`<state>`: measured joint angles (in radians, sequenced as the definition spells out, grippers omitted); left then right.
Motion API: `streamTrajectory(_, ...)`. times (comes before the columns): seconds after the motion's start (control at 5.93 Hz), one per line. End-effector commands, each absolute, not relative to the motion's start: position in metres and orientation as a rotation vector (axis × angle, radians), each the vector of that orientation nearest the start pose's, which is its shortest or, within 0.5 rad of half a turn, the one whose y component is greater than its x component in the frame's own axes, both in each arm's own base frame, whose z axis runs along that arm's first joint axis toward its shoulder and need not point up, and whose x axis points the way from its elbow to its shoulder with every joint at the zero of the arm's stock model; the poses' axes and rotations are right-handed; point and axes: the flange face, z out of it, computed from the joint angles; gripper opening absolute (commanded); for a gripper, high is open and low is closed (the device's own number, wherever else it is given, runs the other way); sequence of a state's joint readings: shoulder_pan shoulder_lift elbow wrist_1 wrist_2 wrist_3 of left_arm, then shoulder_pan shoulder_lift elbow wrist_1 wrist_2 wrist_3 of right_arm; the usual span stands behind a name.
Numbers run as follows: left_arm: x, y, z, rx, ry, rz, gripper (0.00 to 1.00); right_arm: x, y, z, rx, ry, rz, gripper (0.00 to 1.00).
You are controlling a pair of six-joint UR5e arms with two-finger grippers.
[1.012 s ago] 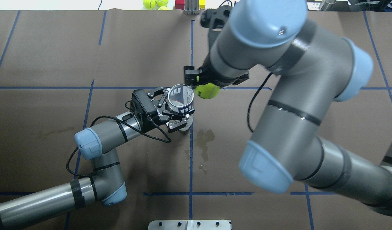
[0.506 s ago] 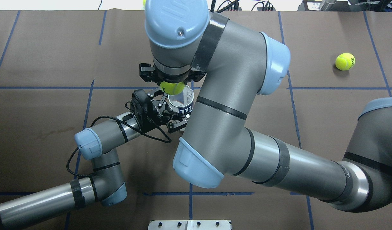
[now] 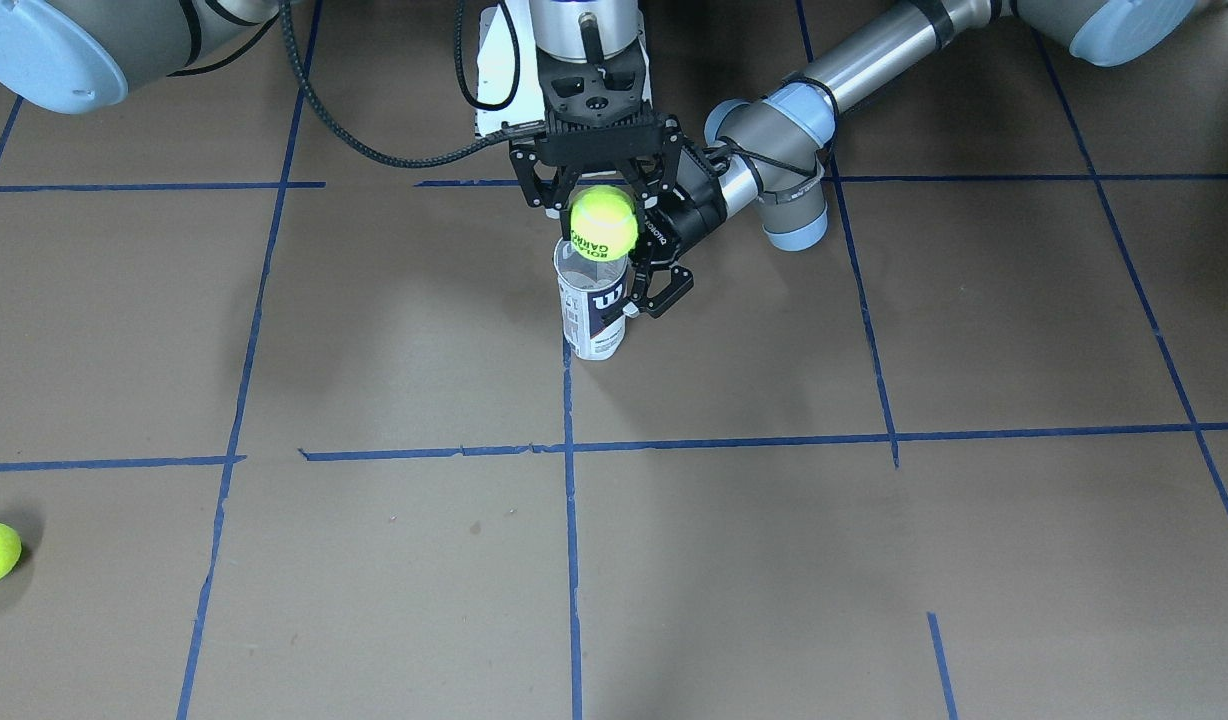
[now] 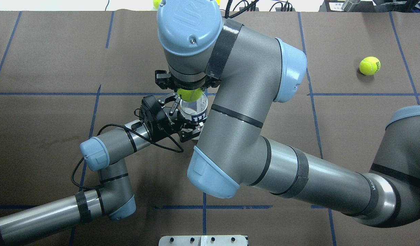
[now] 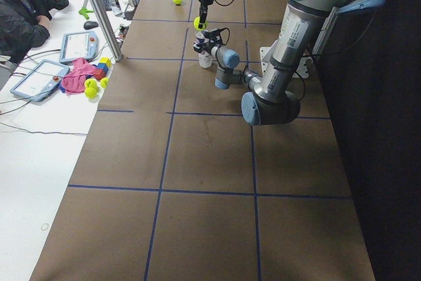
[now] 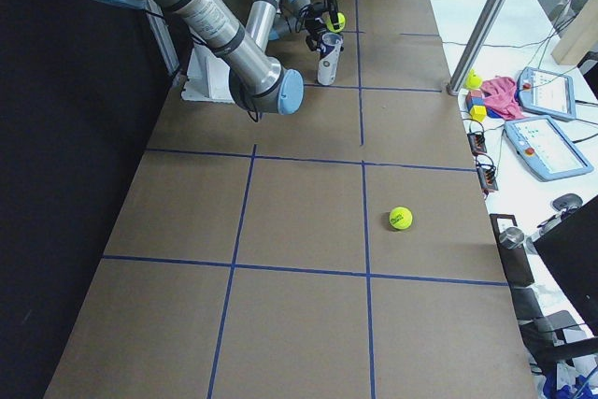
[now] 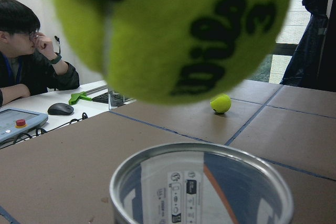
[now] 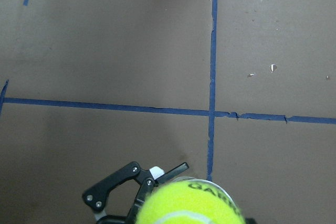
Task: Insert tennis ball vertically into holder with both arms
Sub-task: 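Lower the ball into the can and open the right gripper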
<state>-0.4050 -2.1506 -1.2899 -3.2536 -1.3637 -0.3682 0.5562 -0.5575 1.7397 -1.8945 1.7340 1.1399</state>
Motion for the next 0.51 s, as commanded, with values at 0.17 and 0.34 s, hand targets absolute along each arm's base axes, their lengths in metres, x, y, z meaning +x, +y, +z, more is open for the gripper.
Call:
streamTrajectory(0.17, 0.5437, -0.4004, 0.2728, 1.519, 1.277, 0.315, 0.93, -0.4876, -0.4413, 0.0172, 0.277, -0.822, 0.050, 1.00)
streamTrajectory(0.34, 0.5433, -0.4002, 0.2731, 1.519, 1.277, 0.315, 0.93, -0.4855, -0.4399, 0.0144, 0.280, -0.830, 0.049, 1.00)
